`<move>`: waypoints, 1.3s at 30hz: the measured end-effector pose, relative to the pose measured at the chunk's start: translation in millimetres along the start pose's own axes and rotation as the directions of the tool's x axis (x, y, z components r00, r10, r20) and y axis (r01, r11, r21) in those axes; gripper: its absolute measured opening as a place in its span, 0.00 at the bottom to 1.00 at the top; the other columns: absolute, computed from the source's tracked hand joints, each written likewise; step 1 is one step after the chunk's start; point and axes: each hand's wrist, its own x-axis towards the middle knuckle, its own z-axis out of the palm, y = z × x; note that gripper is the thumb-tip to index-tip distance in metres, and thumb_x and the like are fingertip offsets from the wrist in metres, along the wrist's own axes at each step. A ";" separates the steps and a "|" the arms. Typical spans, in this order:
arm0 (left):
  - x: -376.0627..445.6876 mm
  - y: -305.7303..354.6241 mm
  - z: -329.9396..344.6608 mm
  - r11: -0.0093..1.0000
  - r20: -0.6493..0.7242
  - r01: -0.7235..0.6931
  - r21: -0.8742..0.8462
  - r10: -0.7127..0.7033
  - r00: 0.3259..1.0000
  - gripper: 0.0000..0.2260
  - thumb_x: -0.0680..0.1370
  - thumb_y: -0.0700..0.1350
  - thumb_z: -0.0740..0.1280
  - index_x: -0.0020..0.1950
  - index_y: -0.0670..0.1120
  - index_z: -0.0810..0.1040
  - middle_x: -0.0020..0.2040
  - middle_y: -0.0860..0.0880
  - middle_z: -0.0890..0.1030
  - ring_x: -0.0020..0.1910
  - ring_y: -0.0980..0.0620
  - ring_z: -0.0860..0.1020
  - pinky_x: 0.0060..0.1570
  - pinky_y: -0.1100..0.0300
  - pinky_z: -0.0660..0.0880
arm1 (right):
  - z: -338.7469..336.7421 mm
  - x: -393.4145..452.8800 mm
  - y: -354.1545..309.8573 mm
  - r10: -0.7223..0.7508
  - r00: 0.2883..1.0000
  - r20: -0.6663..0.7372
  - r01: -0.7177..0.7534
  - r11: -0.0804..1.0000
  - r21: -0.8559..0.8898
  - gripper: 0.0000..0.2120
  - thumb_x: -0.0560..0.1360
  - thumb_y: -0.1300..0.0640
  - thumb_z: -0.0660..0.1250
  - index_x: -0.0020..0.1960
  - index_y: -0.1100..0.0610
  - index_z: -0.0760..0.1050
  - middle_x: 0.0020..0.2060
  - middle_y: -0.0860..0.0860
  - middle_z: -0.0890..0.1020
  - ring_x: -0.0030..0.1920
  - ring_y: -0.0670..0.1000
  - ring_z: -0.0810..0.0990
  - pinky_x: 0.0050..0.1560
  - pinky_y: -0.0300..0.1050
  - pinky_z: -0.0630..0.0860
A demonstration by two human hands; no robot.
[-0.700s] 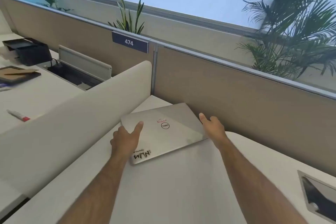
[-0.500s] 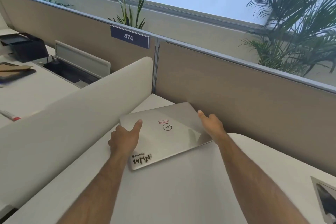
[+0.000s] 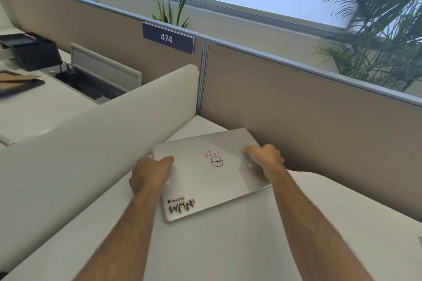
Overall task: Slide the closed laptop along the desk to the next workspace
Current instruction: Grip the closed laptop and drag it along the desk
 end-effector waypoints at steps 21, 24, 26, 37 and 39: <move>-10.6 -5.9 -10.0 0.984 0.048 0.088 -0.154 -0.082 0.996 0.12 0.66 0.41 0.77 0.28 0.42 0.76 0.37 0.37 0.82 0.45 0.36 0.84 0.44 0.52 0.76 | -19.0 -13.3 20.8 0.062 0.998 0.003 -0.062 0.996 0.069 0.34 0.63 0.43 0.76 0.64 0.60 0.76 0.64 0.59 0.77 0.62 0.62 0.76 0.64 0.58 0.75; -19.4 -8.6 -12.9 0.974 0.054 0.113 -0.197 -0.104 0.993 0.12 0.66 0.40 0.77 0.28 0.41 0.76 0.33 0.39 0.80 0.35 0.40 0.78 0.41 0.53 0.74 | -29.9 -23.4 22.8 0.053 0.999 -0.011 -0.052 0.997 0.063 0.33 0.63 0.43 0.76 0.62 0.60 0.77 0.63 0.59 0.77 0.62 0.62 0.76 0.64 0.57 0.75; -27.0 -9.5 -15.1 0.972 0.063 0.111 -0.205 -0.100 0.993 0.11 0.66 0.39 0.77 0.29 0.41 0.76 0.30 0.41 0.78 0.33 0.42 0.76 0.40 0.53 0.74 | -38.4 -31.5 24.4 0.049 0.999 -0.017 -0.048 0.997 0.057 0.32 0.64 0.43 0.75 0.62 0.60 0.77 0.62 0.58 0.78 0.62 0.62 0.76 0.64 0.56 0.75; -77.5 -12.0 -44.2 0.973 0.121 0.091 -0.212 -0.067 0.990 0.09 0.65 0.39 0.77 0.36 0.38 0.80 0.35 0.40 0.82 0.33 0.43 0.79 0.50 0.42 0.83 | -73.6 -91.2 57.5 0.104 0.994 -0.013 -0.103 0.990 0.102 0.31 0.67 0.44 0.74 0.64 0.60 0.75 0.61 0.58 0.78 0.63 0.62 0.72 0.57 0.52 0.71; -86.8 -17.0 -48.2 0.971 0.137 0.095 -0.220 -0.066 0.988 0.09 0.65 0.39 0.78 0.39 0.37 0.81 0.37 0.40 0.83 0.35 0.42 0.81 0.50 0.42 0.84 | -80.3 -104.1 63.6 0.111 0.994 -0.013 -0.109 0.988 0.107 0.29 0.67 0.44 0.74 0.63 0.58 0.75 0.60 0.57 0.79 0.62 0.61 0.73 0.60 0.53 0.73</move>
